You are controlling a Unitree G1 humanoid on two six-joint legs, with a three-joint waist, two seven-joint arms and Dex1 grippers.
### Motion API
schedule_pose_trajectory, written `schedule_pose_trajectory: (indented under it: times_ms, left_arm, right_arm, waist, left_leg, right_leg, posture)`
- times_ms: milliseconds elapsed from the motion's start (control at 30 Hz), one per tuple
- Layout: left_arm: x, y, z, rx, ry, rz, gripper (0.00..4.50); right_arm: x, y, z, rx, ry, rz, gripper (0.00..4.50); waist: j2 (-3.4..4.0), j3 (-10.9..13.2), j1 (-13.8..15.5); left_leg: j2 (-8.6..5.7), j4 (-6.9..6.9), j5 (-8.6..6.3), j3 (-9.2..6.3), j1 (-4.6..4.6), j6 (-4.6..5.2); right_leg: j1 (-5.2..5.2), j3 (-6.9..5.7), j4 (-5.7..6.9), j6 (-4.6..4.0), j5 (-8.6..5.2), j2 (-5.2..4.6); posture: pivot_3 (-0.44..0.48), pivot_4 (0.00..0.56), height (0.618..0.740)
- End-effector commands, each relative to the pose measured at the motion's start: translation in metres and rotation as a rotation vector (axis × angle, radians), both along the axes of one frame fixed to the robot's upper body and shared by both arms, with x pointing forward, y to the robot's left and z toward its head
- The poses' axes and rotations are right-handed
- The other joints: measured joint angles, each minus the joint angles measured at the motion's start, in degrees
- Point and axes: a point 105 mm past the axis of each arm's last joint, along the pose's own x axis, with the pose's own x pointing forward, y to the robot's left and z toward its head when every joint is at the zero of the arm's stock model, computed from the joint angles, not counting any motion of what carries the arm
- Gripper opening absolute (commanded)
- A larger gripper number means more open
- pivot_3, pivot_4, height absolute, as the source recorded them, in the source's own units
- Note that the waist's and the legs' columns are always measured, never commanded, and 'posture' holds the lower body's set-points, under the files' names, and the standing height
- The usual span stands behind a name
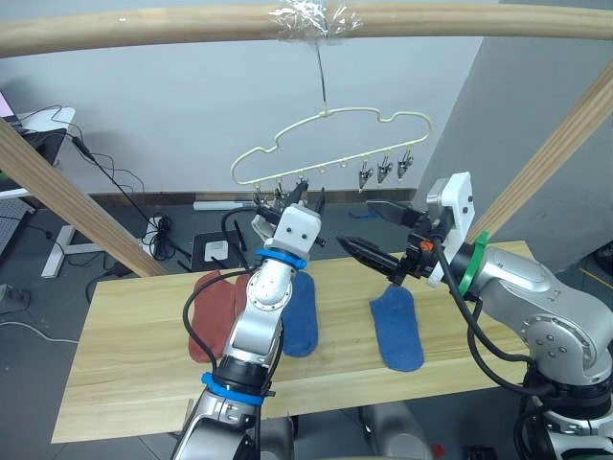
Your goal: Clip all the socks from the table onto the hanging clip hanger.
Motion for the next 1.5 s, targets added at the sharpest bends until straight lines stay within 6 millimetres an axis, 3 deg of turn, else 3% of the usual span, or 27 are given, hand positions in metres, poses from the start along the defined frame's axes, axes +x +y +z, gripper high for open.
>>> schedule_pose_trajectory:
  times_ms: [33, 467, 1100, 1500]
  left_arm:
    - [-0.002, 0.001, 0.010, -0.011, -0.044, 0.011, 1.68]
    - [-0.023, 0.002, 0.002, 0.004, -0.029, -0.038, 1.68]
    - [-0.018, 0.010, 0.004, -0.034, -0.033, 0.023, 1.68]
    - [-0.004, 0.010, 0.009, -0.048, -0.038, 0.031, 1.68]
  right_arm:
    - [-0.007, 0.001, 0.010, 0.013, -0.060, 0.009, 4.50]
    - [-0.006, 0.002, 0.010, 0.017, -0.058, 0.004, 4.50]
    - [-0.006, 0.002, 0.012, 0.018, -0.067, 0.013, 4.50]
    - [-0.007, 0.003, 0.012, 0.017, -0.071, 0.013, 4.50]
  waist:
    - [0.00, 0.00, -0.02]
    - [0.00, 0.05, -0.12]
    - [0.00, 0.05, -0.11]
    - [0.00, 0.05, -0.18]
  left_leg:
    - [0.00, 0.00, 0.00, 0.00, 0.00, 0.00]
    - [0.01, -0.02, 0.00, 0.00, -0.01, 0.00]
    - [0.01, -0.01, 0.00, 0.00, -0.02, 0.00]
    - [0.00, 0.00, 0.00, 0.00, -0.02, 0.00]
  right_leg:
    - [0.00, 0.00, 0.00, 0.00, 0.00, 0.00]
    - [-0.03, 0.01, 0.01, -0.02, 0.01, 0.00]
    - [-0.03, 0.01, 0.00, -0.01, 0.00, 0.00]
    - [-0.03, 0.00, 0.00, -0.02, 0.01, 0.00]
  posture:
    - [-0.225, 0.253, 0.740]
    - [-0.221, 0.254, 0.740]
    - [-0.221, 0.246, 0.740]
    - [-0.228, 0.241, 0.740]
